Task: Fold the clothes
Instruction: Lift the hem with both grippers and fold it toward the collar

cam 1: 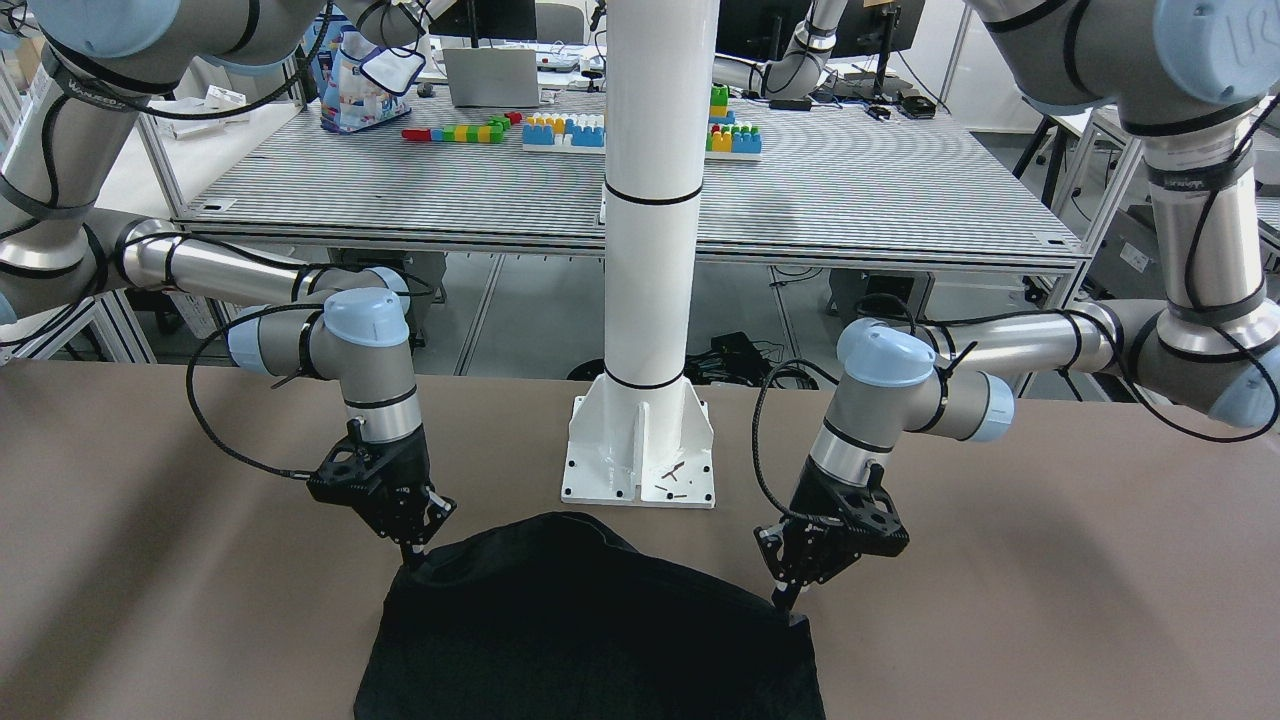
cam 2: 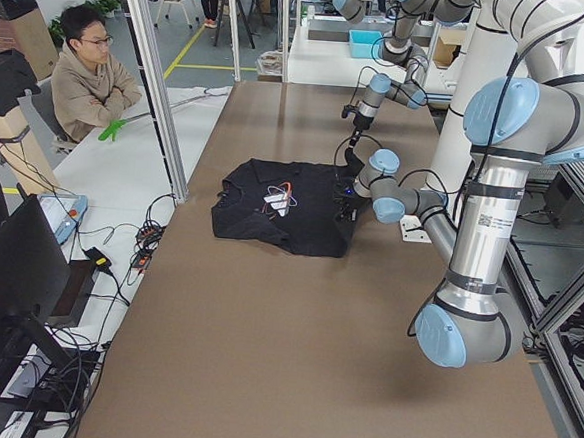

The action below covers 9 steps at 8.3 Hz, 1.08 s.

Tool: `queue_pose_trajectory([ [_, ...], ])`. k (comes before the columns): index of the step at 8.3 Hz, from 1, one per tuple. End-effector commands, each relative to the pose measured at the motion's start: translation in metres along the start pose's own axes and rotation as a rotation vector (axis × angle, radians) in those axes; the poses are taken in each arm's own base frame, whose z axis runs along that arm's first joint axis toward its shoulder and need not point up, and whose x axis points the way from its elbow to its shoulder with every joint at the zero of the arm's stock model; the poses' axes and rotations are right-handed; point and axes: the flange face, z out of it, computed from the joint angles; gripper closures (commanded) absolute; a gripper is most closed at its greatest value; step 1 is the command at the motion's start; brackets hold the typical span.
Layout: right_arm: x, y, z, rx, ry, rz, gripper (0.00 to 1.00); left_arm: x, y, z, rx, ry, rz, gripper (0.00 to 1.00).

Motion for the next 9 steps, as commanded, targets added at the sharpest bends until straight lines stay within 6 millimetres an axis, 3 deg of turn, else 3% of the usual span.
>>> queue_pose_trajectory([
  [1,-0.021,-0.144,-0.009,0.075,0.113,-0.079,1.0,0.012,-0.125,0.022,0.03,-0.043,0.022,1.0],
  [2,-0.013,-0.174,0.007,0.094,0.159,-0.111,1.0,0.011,-0.163,0.025,0.043,-0.06,0.04,1.0],
  [3,-0.024,-0.203,0.022,0.11,0.183,-0.109,1.0,0.001,-0.185,0.023,0.048,-0.073,0.021,1.0],
  [5,-0.038,-0.256,0.037,0.136,0.226,-0.113,1.0,0.009,-0.215,0.022,0.076,-0.074,-0.002,1.0],
  [7,-0.061,-0.291,0.051,0.15,0.242,-0.106,1.0,0.007,-0.228,0.044,0.072,-0.108,-0.015,1.0],
  [9,-0.061,-0.316,0.077,0.176,0.212,-0.104,1.0,0.038,-0.259,0.067,0.081,-0.127,-0.028,1.0],
])
